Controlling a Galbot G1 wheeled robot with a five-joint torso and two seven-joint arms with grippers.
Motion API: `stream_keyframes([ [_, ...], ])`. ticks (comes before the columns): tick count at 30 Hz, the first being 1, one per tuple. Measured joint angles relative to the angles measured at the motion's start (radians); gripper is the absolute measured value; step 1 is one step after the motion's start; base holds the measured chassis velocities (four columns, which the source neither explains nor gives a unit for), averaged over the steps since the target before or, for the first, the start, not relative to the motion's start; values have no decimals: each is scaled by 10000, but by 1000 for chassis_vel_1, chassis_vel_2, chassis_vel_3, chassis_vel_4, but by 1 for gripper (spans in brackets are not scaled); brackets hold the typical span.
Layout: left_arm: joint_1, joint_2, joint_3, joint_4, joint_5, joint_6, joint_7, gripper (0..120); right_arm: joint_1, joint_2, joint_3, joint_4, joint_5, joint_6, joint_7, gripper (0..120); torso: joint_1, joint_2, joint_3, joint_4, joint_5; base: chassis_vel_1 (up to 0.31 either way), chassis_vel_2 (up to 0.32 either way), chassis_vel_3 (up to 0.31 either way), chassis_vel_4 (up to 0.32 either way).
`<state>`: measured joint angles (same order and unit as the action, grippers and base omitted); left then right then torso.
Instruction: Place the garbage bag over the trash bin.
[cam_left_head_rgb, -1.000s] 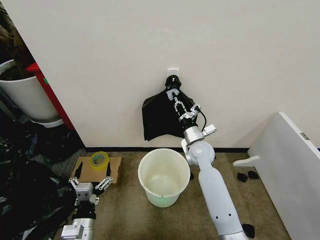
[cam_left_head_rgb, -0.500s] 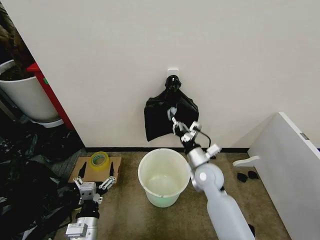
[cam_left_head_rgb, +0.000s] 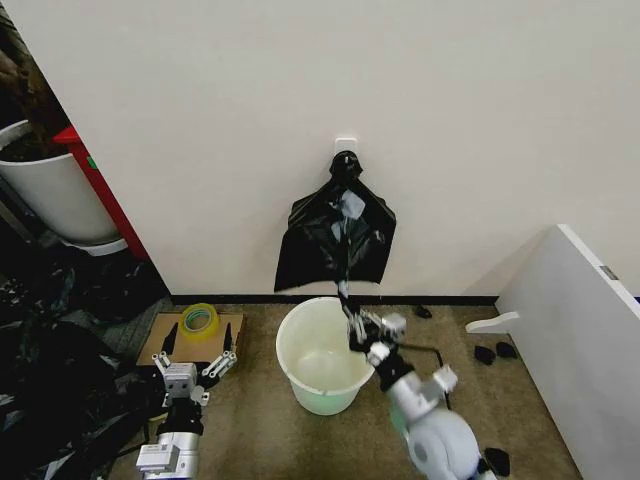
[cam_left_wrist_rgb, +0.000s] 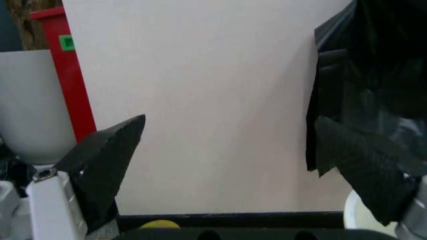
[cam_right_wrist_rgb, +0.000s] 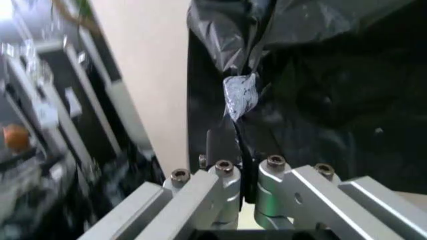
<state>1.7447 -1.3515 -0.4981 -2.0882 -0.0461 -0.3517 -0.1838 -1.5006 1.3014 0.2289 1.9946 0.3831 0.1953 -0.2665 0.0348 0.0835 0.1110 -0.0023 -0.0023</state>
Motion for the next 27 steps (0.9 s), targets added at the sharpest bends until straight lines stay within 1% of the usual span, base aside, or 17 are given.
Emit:
stream_keyframes([
  [3,-35,9,47,25,-6,0,-6,100,-620,-199,37,17,-952,636,-102,0,0,0,0,0,0,0,0,0,0],
  [4,-35,9,47,25,-6,0,-6,100,-620,-199,37,17,-952,636,-102,0,0,0,0,0,0,0,0,0,0],
  [6,-46,11,66,28,-9,-2,-9,100,-1080,-285,91,63,-1479,1114,-155,0,0,0,1,0,0,0,0,0,0],
  [8,-46,12,69,28,-9,-4,-10,100,-1190,-291,102,71,-1601,1221,-161,0,0,0,1,0,0,0,0,0,0],
  [10,-43,12,69,28,-13,-18,-15,100,-1574,-222,194,99,-2000,1659,-169,0,0,0,0,2,0,0,0,0,0],
  [14,-30,18,66,30,-16,-37,-20,100,-1850,-70,250,100,-2272,2047,-170,0,0,0,1,1,0,0,0,0,0],
  [17,-18,24,66,30,-18,-45,-23,100,-1898,19,220,85,-2355,2120,-150,0,0,0,1,0,-1,0,0,0,0],
  [22,-4,48,112,21,-10,-52,-28,100,-1479,211,195,40,-2400,2042,11,0,1,-1,2,1,-1,0,0,0,0],
  [27,14,220,215,-181,-14,-11,18,100,-1297,183,199,175,-2373,1856,66,0,1,-2,2,1,-2,0,0,0,0],
])
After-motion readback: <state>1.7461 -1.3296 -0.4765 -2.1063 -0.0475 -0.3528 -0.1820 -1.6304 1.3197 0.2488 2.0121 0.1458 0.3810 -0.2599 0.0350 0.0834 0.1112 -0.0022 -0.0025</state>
